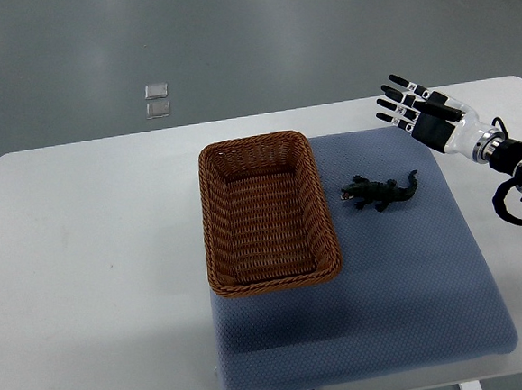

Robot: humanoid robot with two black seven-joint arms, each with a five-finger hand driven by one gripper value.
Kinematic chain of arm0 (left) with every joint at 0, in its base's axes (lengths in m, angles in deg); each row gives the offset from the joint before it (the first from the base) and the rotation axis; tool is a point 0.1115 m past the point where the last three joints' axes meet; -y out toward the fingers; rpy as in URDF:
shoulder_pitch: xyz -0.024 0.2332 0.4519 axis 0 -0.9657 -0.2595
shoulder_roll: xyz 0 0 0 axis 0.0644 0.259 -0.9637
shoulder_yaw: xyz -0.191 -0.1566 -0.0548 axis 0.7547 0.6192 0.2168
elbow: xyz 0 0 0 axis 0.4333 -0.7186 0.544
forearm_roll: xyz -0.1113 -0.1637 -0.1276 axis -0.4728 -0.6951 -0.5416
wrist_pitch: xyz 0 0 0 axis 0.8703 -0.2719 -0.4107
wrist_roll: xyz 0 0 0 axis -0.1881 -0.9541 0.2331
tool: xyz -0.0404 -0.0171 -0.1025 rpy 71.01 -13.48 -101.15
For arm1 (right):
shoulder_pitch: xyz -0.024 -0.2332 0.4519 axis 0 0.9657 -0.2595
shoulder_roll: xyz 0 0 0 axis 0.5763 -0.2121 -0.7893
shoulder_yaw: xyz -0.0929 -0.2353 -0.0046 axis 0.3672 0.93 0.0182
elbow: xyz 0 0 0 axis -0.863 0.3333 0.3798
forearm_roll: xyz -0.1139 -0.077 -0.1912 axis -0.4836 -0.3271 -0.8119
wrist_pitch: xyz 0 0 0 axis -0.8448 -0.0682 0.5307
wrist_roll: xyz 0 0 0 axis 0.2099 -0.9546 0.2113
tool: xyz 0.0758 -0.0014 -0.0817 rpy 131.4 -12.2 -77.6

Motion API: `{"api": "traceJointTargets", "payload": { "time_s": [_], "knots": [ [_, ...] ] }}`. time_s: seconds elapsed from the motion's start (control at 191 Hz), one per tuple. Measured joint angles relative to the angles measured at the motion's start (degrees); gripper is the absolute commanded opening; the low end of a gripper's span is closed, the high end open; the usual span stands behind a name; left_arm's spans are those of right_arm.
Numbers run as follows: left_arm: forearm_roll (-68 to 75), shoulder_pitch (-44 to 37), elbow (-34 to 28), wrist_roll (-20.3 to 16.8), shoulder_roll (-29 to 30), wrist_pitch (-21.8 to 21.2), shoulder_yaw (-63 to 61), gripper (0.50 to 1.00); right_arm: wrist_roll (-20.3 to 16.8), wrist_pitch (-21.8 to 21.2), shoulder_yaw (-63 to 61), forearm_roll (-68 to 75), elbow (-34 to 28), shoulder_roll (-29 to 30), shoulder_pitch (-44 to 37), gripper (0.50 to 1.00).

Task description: Place crocodile in brown basket with right hand

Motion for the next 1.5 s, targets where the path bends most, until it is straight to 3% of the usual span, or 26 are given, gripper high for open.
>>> {"api": "traceJointTargets", "payload": {
  "time_s": [0.559, 0.831, 1.071, 1.291, 1.5],
  "knots": [
    [0.00, 0.62, 0.15, 0.00, 0.00, 0.00, -0.17, 1.000, 0.42, 0.50, -0.62, -0.34, -0.09, -0.15, -0.23, 0.932],
    [0.00, 0.62, 0.15, 0.00, 0.00, 0.00, -0.09, 1.000, 0.39, -3.31, -0.62, -0.93, -0.08, -0.24, -0.53, 0.932],
    [0.00, 0.62, 0.15, 0.00, 0.00, 0.00, -0.09, 1.000, 0.43, -3.09, -0.71, -1.08, 0.17, -0.43, -0.75, 0.932],
    [0.00, 0.60, 0.15, 0.00, 0.00, 0.00, -0.09, 1.000, 4.31, -3.00, -0.76, -0.52, 0.33, -0.40, -0.45, 0.932],
    [0.00, 0.60, 0.15, 0.00, 0.00, 0.00, -0.09, 1.000, 5.13, -3.19, -0.76, -0.65, 0.23, -0.67, -0.53, 0.932]
  ]
}}
